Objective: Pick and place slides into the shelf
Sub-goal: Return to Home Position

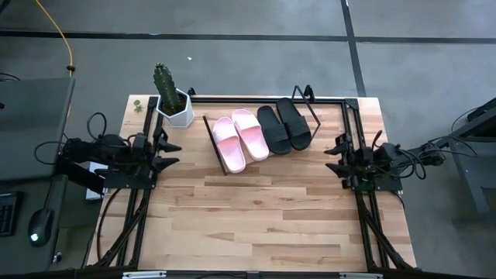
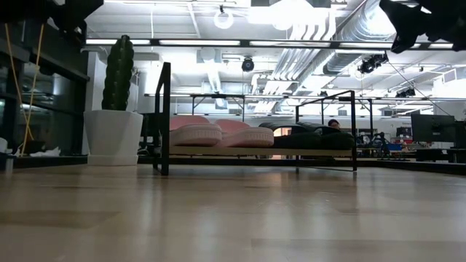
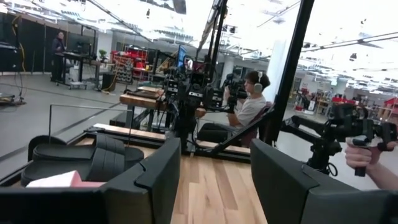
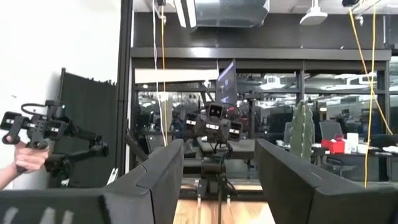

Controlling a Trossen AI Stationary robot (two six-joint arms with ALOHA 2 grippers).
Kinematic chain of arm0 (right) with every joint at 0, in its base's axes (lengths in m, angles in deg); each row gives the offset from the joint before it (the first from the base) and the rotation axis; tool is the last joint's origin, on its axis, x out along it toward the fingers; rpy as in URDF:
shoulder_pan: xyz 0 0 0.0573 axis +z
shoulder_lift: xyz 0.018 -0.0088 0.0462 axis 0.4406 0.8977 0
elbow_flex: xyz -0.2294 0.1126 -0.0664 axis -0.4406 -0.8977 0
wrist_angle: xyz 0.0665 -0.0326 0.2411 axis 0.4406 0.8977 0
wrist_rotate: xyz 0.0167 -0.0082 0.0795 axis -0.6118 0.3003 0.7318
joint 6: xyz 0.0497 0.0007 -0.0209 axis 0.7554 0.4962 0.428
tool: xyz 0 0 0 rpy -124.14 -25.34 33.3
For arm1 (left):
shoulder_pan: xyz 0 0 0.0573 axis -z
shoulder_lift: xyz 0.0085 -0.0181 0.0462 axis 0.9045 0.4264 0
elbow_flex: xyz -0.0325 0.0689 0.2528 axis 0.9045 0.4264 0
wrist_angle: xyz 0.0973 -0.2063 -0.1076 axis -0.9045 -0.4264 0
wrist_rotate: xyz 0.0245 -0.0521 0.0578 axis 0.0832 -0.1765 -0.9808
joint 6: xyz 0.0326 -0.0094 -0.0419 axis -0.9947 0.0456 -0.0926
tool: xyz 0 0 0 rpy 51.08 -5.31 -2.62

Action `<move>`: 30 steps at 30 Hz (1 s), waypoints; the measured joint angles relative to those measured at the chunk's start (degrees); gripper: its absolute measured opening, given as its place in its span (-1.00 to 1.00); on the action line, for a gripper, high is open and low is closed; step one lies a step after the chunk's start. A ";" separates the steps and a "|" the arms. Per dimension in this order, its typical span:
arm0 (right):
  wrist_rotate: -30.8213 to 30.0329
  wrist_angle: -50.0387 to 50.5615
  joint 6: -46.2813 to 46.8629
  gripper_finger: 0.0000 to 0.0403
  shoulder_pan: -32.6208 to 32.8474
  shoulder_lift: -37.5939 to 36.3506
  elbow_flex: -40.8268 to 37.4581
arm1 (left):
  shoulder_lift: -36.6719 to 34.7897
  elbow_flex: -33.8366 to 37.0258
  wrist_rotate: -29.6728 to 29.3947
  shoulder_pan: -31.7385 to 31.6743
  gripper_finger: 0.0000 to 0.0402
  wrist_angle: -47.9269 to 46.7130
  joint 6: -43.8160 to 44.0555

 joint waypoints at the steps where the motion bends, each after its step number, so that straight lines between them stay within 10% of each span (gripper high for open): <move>1: 0.15 0.32 0.02 -0.07 0.00 0.00 0.00 | 0.00 0.18 0.00 0.00 -0.12 -0.02 0.00; 30: -0.61 3.57 1.11 -0.07 0.01 0.00 -0.07 | 0.02 9.21 -0.29 0.00 -0.12 13.89 1.04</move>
